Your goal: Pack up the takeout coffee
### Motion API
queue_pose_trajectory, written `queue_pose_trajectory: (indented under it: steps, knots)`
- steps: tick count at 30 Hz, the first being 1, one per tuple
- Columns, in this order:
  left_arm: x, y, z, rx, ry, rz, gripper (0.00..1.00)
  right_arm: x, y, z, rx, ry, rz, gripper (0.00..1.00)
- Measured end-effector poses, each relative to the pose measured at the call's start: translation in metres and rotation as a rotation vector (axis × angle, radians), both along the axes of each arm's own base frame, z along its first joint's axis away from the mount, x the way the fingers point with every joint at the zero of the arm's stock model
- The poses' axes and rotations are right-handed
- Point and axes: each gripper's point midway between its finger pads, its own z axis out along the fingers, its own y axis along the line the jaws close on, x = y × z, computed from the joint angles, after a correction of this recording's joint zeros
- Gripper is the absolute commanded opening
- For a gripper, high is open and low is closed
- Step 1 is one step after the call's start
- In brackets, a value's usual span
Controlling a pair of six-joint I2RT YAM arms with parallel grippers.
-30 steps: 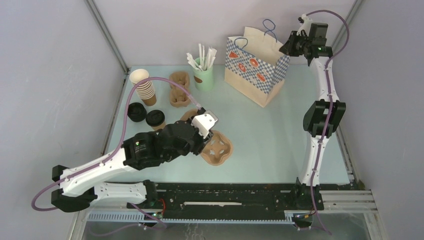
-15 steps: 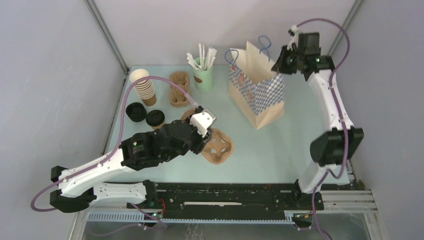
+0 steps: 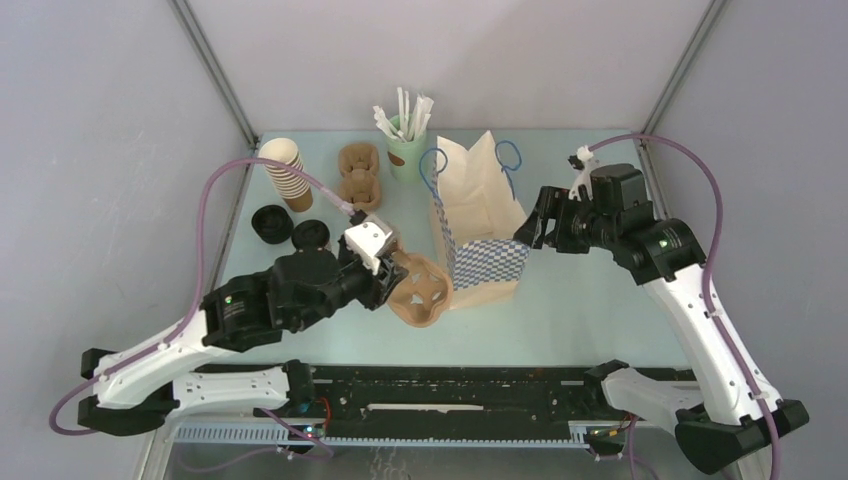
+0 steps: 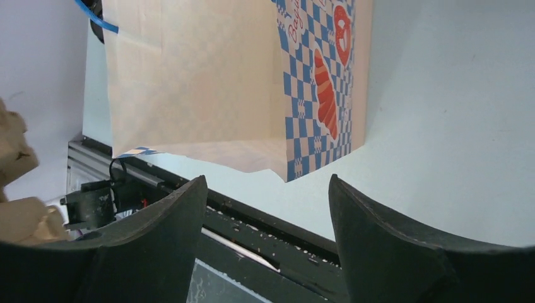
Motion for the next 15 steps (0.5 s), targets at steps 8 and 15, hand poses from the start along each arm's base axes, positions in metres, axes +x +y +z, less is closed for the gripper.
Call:
queue_pose_trajectory:
  steps: [8, 15]
  knots:
    - [-0.014, 0.021, 0.01, -0.067, 0.023, -0.008, 0.38, 0.022, -0.004, -0.004, -0.073, -0.029, -0.018, 0.8]
    - [-0.019, 0.032, 0.004, -0.055, 0.051, 0.0, 0.38, 0.086, 0.014, 0.02, -0.118, -0.137, -0.061, 0.74]
